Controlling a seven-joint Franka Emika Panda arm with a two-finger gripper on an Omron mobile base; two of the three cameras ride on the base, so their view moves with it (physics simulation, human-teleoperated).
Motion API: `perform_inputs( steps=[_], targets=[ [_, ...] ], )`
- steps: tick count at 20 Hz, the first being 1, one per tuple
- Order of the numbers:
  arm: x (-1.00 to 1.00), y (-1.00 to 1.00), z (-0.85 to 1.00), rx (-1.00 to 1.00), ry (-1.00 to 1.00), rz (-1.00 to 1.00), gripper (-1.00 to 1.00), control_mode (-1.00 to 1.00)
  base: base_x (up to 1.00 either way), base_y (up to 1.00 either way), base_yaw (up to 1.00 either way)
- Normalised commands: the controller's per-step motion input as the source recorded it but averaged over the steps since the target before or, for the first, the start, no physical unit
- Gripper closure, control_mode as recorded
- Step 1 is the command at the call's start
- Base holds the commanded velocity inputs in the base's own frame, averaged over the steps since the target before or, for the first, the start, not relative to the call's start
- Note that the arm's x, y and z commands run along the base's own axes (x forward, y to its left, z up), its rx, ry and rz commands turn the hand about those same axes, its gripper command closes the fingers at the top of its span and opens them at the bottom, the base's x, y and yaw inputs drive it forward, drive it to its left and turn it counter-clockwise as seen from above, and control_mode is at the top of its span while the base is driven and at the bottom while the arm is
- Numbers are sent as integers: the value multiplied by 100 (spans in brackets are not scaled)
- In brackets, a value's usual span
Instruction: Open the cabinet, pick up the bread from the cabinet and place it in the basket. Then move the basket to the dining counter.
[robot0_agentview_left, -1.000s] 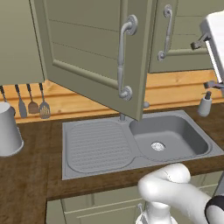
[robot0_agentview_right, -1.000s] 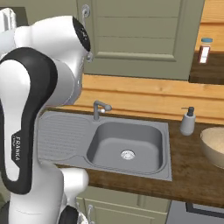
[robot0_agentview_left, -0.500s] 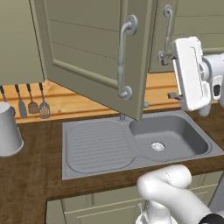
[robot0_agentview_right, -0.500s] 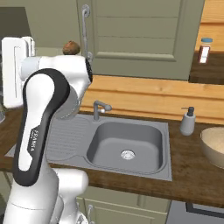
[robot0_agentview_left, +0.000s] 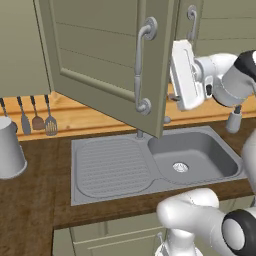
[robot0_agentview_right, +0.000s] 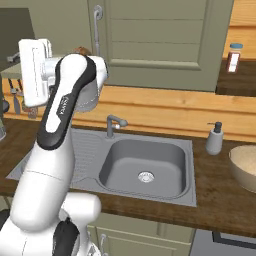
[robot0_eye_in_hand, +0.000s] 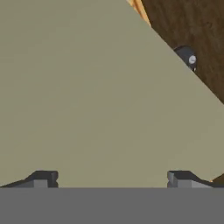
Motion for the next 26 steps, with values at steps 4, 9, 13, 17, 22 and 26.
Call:
perform_inputs(
  steps=[4, 9, 13, 17, 22, 26],
  targets=[
    [59, 54, 0, -3, -8, 3, -100, -100, 0, 0, 0],
    [5, 71, 0, -13, -17, -6, -100, -100, 0, 0, 0],
    [-28, 82, 0, -16, -17, -19, -100, -100, 0, 0, 0],
    [-53, 96, 0, -9, -13, -31, -100, -100, 0, 0, 0],
    [-56, 98, 0, -4, -9, -36, -100, -100, 0, 0, 0],
    [-31, 18, 0, -1, -14, -18, -100, -100, 0, 0, 0]
  ],
)
